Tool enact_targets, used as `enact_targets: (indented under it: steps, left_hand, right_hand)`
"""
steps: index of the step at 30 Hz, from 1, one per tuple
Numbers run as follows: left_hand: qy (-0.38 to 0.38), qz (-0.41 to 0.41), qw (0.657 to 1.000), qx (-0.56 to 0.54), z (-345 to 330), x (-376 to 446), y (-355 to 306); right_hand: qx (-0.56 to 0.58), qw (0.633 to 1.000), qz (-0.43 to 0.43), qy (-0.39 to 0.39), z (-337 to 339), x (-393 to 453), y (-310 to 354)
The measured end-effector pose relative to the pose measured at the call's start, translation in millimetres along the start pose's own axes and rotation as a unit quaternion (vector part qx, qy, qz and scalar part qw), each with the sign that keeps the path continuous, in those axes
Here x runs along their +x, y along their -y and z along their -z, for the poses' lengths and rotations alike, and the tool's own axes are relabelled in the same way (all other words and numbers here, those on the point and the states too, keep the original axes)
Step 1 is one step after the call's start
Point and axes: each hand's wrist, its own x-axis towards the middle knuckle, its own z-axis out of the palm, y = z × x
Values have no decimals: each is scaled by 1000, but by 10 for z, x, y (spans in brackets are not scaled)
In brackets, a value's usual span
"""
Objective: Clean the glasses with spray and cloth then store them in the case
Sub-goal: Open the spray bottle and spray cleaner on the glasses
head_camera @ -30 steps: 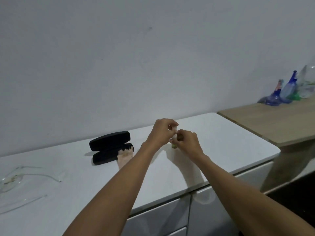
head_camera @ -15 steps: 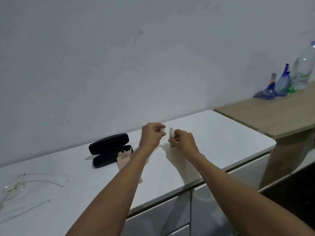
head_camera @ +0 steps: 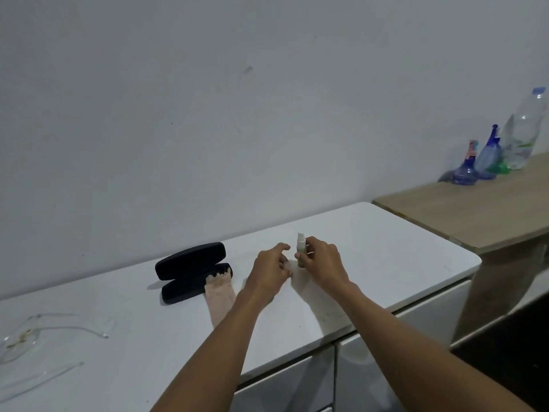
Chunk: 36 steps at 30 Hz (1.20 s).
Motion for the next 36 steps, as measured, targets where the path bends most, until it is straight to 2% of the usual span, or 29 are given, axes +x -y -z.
enact_targets:
  steps: [3, 5, 9, 12, 19, 25, 29, 34, 36]
  left_hand:
    - [29, -1, 999, 23, 92, -13, -34]
    - [21, -29, 998, 60, 251, -4, -54]
    - [-86, -73, 990, 85, 815, -98, -123]
    - [-166, -82, 975, 120, 1336, -264, -105]
    - [-255, -38, 940, 224, 2537, -1052, 291]
    - [-297, 52, 906, 297, 3251, -1950, 731]
    - [-286, 111, 895, 325, 3447, -2480, 905]
    - [-186, 183, 883, 389, 3528, -2891, 1172]
    - [-180, 187, 874, 412, 3513, -2955, 1271]
  right_hand:
    - [5, 1000, -4, 7, 19, -1, 36]
    - [1, 1000, 13, -14, 50, 10, 141]
    - [18, 992, 100, -77, 30, 16, 629]
    - [38, 980, 175, -82, -150, -31, 1123]
    - [141, 954, 266, -4, -908, -392, 2180]
    - [142, 931, 331, 66, -1487, -827, 2766]
    - [153, 922, 339, 104, -1764, -1021, 2969]
    - [177, 914, 335, 143, -1971, -1172, 3091]
    - [176, 913, 335, 152, -2000, -1199, 3112]
